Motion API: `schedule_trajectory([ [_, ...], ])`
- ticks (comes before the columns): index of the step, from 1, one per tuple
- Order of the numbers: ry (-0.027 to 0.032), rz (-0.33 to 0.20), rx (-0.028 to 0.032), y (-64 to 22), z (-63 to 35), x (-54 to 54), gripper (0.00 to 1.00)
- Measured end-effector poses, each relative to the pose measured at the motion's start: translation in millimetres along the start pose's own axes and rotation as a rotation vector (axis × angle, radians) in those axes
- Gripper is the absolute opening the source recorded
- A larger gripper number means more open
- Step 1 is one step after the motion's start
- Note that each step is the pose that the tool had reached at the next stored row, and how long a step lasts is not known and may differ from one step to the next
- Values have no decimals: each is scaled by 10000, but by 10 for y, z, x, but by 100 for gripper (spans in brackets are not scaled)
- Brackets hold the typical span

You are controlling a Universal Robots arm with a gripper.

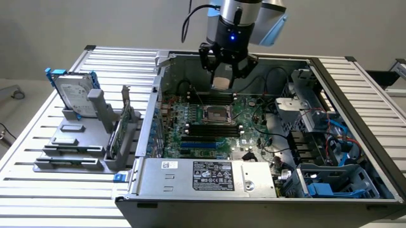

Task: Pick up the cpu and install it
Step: 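Place the cpu into insertion slot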

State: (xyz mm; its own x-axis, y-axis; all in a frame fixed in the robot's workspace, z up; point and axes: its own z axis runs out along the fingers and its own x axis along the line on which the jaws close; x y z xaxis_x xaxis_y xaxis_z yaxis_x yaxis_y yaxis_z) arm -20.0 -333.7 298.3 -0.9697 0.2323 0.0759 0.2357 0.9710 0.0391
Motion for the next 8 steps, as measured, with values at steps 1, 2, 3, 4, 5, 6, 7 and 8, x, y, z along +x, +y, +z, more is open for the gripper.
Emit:
schedule_trajectory([
  [1, -7, 178, -14, 0, 9, -1, 54],
  [2, -14, 358, -28, -1, 18, -2, 54],
  [3, -21, 537, -41, -1, 26, -2, 54],
  [4, -29, 726, -56, -1, 36, -3, 54],
  [5, -36, 907, -69, -2, 44, -3, 54],
  [6, -43, 1085, -83, -2, 52, -4, 54],
  [7, -50, 1265, -97, -2, 60, -5, 54],
  [8, -57, 1449, -111, -3, 67, -5, 54],
])
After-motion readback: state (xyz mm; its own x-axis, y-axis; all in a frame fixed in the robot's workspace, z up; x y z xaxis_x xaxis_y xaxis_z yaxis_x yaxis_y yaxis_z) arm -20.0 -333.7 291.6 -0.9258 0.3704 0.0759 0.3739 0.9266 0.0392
